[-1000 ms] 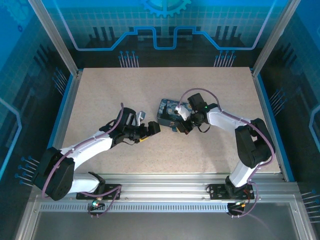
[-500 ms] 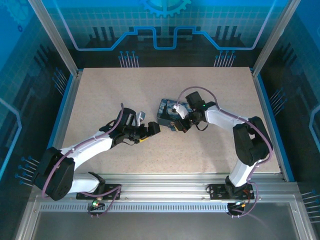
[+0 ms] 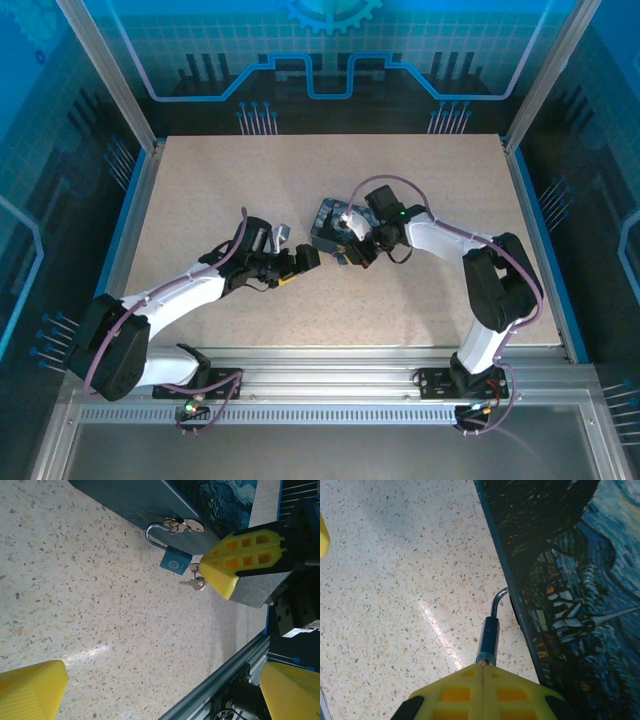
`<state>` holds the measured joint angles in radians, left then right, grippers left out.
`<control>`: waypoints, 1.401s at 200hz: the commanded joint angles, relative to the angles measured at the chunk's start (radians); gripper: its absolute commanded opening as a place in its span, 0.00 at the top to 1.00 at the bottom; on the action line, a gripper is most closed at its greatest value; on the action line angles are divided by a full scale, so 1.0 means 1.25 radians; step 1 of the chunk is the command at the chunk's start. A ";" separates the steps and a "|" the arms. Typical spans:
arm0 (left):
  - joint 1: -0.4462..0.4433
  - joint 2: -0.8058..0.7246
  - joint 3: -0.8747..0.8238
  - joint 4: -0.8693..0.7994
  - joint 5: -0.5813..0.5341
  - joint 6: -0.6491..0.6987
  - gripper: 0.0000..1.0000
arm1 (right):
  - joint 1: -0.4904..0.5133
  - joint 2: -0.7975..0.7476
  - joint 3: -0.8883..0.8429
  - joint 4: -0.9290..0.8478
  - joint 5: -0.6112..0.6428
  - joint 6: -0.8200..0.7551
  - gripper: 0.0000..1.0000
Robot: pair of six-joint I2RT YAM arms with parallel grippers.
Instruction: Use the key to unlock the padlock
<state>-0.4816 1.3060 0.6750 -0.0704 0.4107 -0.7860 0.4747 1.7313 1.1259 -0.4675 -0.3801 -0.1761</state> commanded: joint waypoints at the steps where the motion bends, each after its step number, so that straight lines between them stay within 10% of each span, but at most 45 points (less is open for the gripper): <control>1: -0.004 -0.020 -0.014 -0.006 -0.012 -0.002 0.01 | -0.030 -0.045 -0.006 0.028 -0.057 0.030 1.00; 280: 0.000 -0.040 0.000 -0.024 -0.046 0.008 0.01 | 0.026 -0.169 -0.110 0.130 -0.083 0.166 1.00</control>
<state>-0.4835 1.2816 0.6693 -0.0753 0.3717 -0.7856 0.5022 1.5967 0.9951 -0.2749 -0.4988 0.0227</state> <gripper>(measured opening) 0.990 0.062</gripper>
